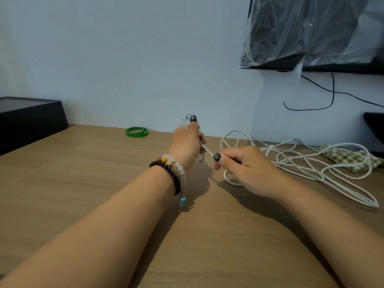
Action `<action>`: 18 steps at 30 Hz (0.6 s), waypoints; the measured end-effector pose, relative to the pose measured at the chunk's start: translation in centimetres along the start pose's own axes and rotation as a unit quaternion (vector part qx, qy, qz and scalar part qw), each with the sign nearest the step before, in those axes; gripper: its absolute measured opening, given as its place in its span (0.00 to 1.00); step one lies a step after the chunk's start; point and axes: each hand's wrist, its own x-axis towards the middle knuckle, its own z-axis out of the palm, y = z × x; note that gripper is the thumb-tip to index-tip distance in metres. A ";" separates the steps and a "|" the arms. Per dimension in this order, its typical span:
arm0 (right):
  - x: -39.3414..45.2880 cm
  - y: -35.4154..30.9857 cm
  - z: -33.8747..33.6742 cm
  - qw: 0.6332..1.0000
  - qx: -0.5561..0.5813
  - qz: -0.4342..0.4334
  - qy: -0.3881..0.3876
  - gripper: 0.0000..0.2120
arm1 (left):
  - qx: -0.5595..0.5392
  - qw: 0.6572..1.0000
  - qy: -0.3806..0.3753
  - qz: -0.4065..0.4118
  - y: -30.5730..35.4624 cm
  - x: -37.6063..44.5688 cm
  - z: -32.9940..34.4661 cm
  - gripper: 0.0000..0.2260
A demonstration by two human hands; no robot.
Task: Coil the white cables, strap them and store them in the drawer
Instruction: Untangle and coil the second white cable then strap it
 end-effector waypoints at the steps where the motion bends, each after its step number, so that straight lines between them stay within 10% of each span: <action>1: 0.0 -0.1 0.1 1.000 0.024 0.004 -0.008 0.15 | -0.047 0.999 0.015 -0.002 0.1 0.3 -0.1 0.12; 7: -0.3 -0.5 0.2 0.985 0.145 0.054 -0.083 0.14 | -0.296 0.953 0.018 -0.056 0.6 0.8 -0.5 0.14; 18: -0.3 -0.7 -1.2 0.983 0.133 0.104 -0.071 0.14 | -0.350 0.934 0.069 0.014 3.2 1.1 -2.7 0.16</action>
